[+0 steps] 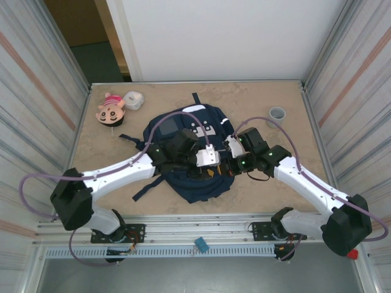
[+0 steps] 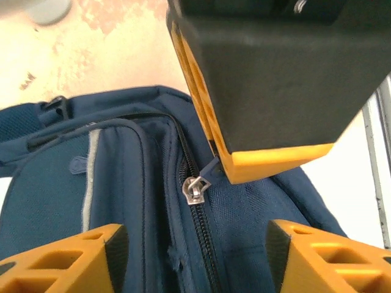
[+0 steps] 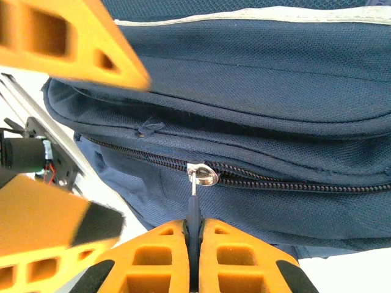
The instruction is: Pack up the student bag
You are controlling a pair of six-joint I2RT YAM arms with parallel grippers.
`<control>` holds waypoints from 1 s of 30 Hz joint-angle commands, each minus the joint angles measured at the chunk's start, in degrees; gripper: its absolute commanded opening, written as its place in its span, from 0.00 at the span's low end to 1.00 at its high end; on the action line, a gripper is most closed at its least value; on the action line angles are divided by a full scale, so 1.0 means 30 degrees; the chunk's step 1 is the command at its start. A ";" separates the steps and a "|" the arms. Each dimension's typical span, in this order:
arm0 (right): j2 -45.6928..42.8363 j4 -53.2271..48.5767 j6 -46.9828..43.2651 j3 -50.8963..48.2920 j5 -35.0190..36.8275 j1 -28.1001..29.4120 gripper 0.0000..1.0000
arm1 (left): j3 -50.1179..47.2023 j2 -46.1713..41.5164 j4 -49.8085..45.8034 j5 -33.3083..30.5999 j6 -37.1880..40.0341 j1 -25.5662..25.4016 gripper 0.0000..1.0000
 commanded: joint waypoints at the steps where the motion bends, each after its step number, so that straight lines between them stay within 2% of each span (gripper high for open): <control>1: -0.0610 0.0288 -0.0224 0.0647 0.0062 0.0068 0.00 | 0.0228 0.0528 -0.0469 -0.0813 0.0231 -0.0133 0.46; 6: -0.0765 -0.0023 -0.0151 0.0340 0.0387 -0.0749 0.00 | -0.1142 -0.0310 -0.0404 -0.0982 0.1365 0.0177 0.12; 9: -0.0701 -0.0012 -0.0296 -0.0028 0.0170 -0.1935 0.00 | -0.2105 -0.1649 -0.0397 -0.0375 0.2156 0.0599 0.02; 19: 0.0395 0.2173 -0.0155 -0.0639 -0.0825 -0.6070 0.00 | -0.5260 -0.7802 0.0563 0.3215 0.3925 0.1847 0.00; 24: 0.1944 0.3932 0.0568 -0.0395 -0.0890 -0.7250 0.00 | -0.5099 -0.9384 0.0062 0.4141 0.4265 0.1838 0.00; 30: 0.4325 0.5706 0.1254 0.0566 0.0224 -0.7903 0.00 | -0.4269 -1.0371 -0.0416 0.5571 0.4732 0.1839 0.00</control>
